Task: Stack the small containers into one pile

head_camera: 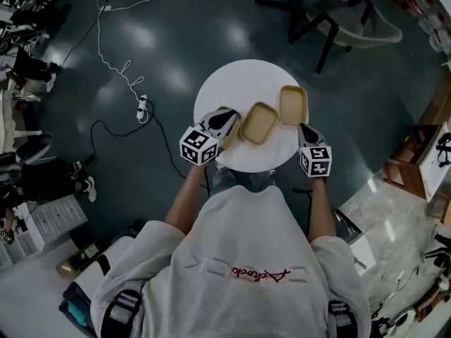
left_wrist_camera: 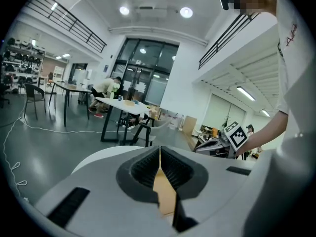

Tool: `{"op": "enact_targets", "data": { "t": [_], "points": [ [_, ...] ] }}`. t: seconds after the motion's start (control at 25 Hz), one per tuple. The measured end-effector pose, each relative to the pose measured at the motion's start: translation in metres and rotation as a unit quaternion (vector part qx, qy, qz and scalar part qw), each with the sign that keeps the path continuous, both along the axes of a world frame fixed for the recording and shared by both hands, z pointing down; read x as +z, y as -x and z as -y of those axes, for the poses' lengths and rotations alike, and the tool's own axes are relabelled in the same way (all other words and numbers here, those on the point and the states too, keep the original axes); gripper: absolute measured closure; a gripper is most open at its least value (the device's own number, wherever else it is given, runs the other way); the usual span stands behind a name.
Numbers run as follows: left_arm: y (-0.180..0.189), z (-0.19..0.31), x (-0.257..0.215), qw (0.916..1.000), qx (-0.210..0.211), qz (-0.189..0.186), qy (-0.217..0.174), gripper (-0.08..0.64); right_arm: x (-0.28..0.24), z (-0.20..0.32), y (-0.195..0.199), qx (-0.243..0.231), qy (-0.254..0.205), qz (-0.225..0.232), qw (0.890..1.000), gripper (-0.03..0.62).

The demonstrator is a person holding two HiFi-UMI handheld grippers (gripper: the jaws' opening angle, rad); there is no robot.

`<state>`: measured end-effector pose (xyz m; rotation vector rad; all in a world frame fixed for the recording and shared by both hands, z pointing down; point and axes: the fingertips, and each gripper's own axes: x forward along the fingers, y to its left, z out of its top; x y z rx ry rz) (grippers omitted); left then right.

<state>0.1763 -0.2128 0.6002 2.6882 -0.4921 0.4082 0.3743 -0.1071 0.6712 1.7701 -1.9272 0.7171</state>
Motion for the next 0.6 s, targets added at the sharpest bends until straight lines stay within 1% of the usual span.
{"op": "enact_targets", "data": {
  "t": [0.16,0.32,0.48,0.6],
  "points": [
    [0.005,0.003,0.014,0.9998,0.013,0.001,0.016,0.541,0.017,-0.012,0.007,0.014,0.023,0.002,1.000,0.571],
    [0.004,-0.004,0.026,0.9993,0.025,0.005,0.027,0.541,0.037,-0.026,0.014,0.011,0.046,0.004,0.999,0.571],
    [0.002,-0.009,0.033,0.9991,0.029,0.010,0.030,0.541,0.056,-0.031,0.016,-0.010,0.072,0.000,0.997,0.571],
    [0.006,-0.011,0.036,0.9992,0.020,0.011,0.033,0.541,0.070,-0.031,0.015,-0.051,0.095,-0.028,0.994,0.571]
  ]
}}
